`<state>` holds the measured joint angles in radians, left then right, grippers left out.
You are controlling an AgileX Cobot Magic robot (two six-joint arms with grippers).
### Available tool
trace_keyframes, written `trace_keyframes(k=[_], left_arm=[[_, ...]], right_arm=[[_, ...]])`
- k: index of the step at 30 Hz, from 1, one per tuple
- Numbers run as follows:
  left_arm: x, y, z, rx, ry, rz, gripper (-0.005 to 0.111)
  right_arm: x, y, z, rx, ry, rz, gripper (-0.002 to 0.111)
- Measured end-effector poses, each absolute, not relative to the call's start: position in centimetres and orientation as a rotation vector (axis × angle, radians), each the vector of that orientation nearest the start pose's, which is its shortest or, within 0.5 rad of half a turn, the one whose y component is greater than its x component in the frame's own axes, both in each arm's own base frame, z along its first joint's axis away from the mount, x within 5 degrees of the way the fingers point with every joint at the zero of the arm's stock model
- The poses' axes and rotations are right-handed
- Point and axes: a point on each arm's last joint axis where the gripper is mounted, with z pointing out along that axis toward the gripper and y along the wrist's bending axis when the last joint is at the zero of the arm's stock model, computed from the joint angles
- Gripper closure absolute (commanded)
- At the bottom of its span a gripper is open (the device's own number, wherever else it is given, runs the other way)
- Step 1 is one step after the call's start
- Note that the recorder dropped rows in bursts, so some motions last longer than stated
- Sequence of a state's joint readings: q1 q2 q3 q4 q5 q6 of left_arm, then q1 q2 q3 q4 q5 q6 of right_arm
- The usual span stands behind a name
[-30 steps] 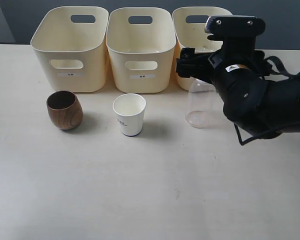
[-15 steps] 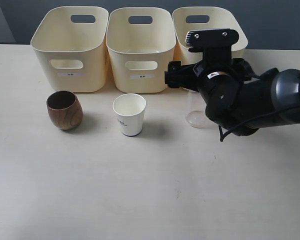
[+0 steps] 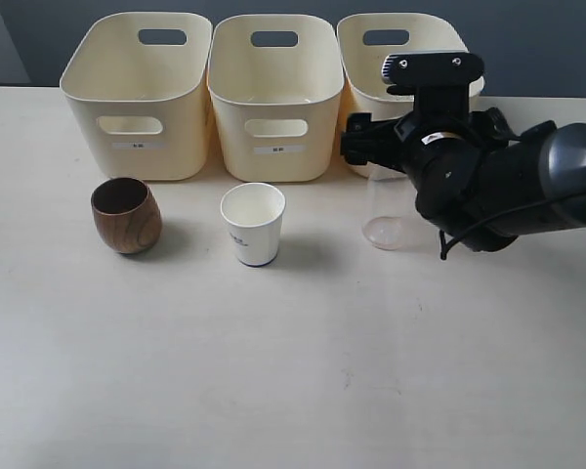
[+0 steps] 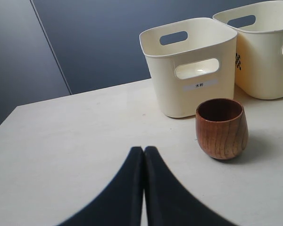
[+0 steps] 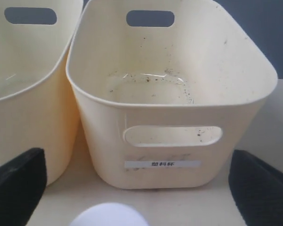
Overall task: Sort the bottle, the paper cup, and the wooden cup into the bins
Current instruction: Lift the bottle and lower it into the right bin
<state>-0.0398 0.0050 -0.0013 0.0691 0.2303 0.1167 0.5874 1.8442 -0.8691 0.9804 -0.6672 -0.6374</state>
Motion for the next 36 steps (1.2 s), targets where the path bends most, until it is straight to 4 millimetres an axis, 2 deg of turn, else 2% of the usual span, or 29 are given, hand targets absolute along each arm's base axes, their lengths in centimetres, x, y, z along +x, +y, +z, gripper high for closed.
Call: trace_keyframes(k=[12, 14, 18, 23, 24, 25, 26, 30, 32, 36], left_arm=[[5.6, -0.1, 19.2, 0.18, 1.709, 0.12, 0.107], [5.6, -0.1, 19.2, 0.18, 1.709, 0.12, 0.107], [5.6, -0.1, 19.2, 0.18, 1.709, 0.12, 0.107], [5.6, -0.1, 19.2, 0.18, 1.709, 0.12, 0.107], [5.6, -0.1, 19.2, 0.18, 1.709, 0.12, 0.107], [5.6, -0.1, 19.2, 0.18, 1.709, 0.12, 0.107], [5.6, -0.1, 19.2, 0.18, 1.709, 0.12, 0.107], [5.6, -0.1, 19.2, 0.18, 1.709, 0.12, 0.107], [5.6, -0.1, 19.2, 0.18, 1.709, 0.12, 0.107], [5.6, -0.1, 19.2, 0.18, 1.709, 0.12, 0.107]], right_arm=[[32.4, 16.0, 16.8, -0.036, 1.977, -0.015, 0.009], [32.5, 16.0, 16.8, -0.038, 1.976, -0.015, 0.017], [32.5, 16.0, 16.4, -0.045, 1.984, -0.02, 0.047], [32.7, 16.3, 14.8, -0.077, 2.015, -0.034, 0.077], [32.7, 16.3, 14.8, -0.091, 2.008, -0.035, 0.091], [32.8, 16.4, 14.8, -0.103, 2.003, -0.034, 0.097], [32.8, 16.4, 14.7, -0.107, 2.001, -0.034, 0.109], [32.7, 16.4, 15.0, -0.082, 2.007, -0.022, 0.109], [32.5, 16.4, 16.0, -0.06, 2.004, 0.011, 0.109], [31.8, 16.0, 20.6, -0.009, 1.913, 0.095, 0.109]])
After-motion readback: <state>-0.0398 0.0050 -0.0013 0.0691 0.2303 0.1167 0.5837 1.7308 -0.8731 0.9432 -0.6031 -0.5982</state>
